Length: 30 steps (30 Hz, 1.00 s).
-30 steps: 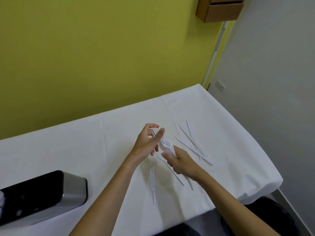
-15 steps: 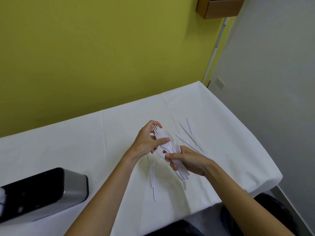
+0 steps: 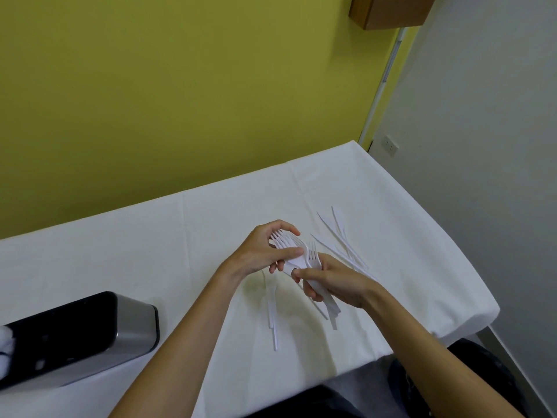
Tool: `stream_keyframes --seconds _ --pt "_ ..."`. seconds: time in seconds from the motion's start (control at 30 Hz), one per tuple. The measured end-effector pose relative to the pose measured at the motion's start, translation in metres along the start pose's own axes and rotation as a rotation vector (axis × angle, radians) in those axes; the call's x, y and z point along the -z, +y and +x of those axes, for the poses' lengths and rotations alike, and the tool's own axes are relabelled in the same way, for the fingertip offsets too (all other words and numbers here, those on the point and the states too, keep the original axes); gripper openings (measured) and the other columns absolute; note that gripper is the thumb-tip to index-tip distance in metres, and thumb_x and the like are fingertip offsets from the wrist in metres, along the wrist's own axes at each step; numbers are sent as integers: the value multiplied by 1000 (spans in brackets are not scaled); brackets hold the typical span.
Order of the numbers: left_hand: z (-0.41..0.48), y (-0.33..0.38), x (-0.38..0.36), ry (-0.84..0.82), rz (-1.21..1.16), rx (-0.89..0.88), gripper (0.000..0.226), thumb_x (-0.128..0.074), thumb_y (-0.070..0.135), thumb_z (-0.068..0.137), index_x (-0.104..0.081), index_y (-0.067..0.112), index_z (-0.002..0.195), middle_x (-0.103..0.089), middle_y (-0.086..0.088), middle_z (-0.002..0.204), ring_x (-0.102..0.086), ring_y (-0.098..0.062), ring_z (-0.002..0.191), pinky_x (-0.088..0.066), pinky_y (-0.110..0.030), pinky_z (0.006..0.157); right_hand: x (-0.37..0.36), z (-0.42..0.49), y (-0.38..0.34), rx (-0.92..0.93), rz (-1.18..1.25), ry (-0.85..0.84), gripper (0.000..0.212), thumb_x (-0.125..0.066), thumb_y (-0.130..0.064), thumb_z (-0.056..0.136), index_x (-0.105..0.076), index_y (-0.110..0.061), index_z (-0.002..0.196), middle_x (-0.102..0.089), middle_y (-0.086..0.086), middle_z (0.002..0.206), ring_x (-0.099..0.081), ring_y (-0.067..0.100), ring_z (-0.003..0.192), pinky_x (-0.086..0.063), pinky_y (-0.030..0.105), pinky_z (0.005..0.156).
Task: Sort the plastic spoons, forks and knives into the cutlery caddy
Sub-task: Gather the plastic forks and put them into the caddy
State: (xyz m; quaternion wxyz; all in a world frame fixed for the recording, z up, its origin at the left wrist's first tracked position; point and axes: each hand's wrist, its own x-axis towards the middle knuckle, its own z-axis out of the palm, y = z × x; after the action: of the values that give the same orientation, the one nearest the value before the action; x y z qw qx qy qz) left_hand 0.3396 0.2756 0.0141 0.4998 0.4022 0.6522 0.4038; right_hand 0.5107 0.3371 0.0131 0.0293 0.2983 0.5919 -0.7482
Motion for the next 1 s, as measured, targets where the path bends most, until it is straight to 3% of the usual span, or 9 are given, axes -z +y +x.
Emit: stream_keyframes --seconds 0.13,0.33,0.43,0.57,0.67,0.77,0.83,0.9,1.0 --pt "-2 0 -1 -15 -50 15 28 -74 12 81 -59 8 104 -59 -5 71 -49 -15 49 -40 -23 41 4 0 2 -26 60 -25 11 -51 -9 94 -56 -4 104 -54 -4 61 -41 11 48 -34 23 51" --pt "0 2 -4 34 -50 12 17 -74 12 82 -59 9 88 -56 -6 70 -41 -12 46 -34 -22 40 6 2 1 -89 -34 -36 5 -56 -16 93 -58 -11 92 -49 1 67 -42 13 50 -38 22 54" --pt "2 4 -2 98 -32 17 16 -74 16 82 -59 11 83 -54 0 62 -41 -9 42 -33 -21 40 5 1 1 -82 -118 13 26 -53 -31 96 -57 -6 100 -62 7 80 -59 19 58 -53 27 61" --pt "2 3 4 154 -73 32 12 -73 15 83 -61 11 82 -53 -4 61 -41 -10 42 -34 -20 38 5 -6 3 -21 -36 48 49 -33 -45 100 -58 -6 113 -70 16 99 -70 25 75 -57 30 72" --pt "-2 2 6 148 -117 44 11 -72 12 83 -62 10 83 -52 -5 62 -41 -11 43 -33 -20 37 9 -6 12 15 -25 247 56 -27 -49 100 -63 -5 96 -71 14 89 -69 21 73 -53 32 71" --pt "-5 0 8 127 -110 59 12 -73 12 83 -61 9 84 -49 -3 59 -39 -11 43 -32 -21 38 17 0 17 -36 -154 573 52 -29 -55 97 -50 -11 76 -55 2 70 -46 13 59 -37 21 56" --pt "-6 1 8 103 -98 58 13 -73 12 83 -61 8 85 -49 -1 57 -39 -12 43 -32 -21 38 24 2 14 -141 -241 582 55 -24 -60 96 -52 -16 80 -45 -3 70 -35 11 59 -28 21 55" --pt "-7 2 7 74 -94 48 13 -73 11 83 -60 9 84 -50 -1 58 -40 -11 43 -32 -21 38 31 3 10 -204 -31 463 58 -20 -53 99 -61 -13 94 -39 -2 71 -30 13 61 -24 24 55" --pt "-8 4 6 46 -84 35 12 -73 11 83 -61 11 82 -52 0 60 -41 -11 43 -33 -21 39 35 0 5 -179 200 409 37 -34 -21 99 -65 -3 107 -41 1 75 -36 13 65 -31 25 58"
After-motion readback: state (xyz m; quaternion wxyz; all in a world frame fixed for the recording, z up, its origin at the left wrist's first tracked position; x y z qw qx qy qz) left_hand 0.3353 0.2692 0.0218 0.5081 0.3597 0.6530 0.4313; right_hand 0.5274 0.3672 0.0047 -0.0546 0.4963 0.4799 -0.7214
